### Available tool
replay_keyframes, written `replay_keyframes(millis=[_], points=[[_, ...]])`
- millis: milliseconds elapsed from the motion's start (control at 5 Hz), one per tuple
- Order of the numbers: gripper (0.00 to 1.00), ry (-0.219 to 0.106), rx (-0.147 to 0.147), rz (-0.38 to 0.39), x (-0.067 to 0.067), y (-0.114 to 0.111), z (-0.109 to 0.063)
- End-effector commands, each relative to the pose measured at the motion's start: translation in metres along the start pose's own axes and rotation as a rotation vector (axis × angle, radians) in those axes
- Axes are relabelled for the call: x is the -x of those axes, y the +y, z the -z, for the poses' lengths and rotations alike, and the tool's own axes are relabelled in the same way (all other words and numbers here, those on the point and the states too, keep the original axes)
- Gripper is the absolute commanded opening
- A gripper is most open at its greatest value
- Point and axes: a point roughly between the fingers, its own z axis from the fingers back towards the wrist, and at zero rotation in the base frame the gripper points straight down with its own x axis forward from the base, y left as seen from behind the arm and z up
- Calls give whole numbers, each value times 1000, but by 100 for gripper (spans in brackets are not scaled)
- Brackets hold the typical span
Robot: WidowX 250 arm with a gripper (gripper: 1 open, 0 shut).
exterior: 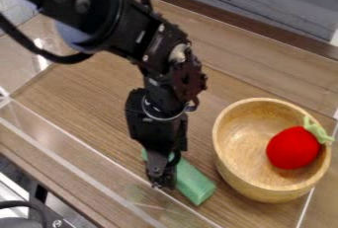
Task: Put the green block in the brown bowl
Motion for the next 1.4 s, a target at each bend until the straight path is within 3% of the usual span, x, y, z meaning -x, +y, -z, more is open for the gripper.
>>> replay_keyframes(millis=[0,400,600,800,1200], points=[[100,-26,-42,-60,-13,3,9],[100,-49,-75,-65,12,11,4],[0,-49,-103,-74,21,18,3],[0,-32,-131,-89,28,20,3],[0,-17,-177,-28,32,20,3]])
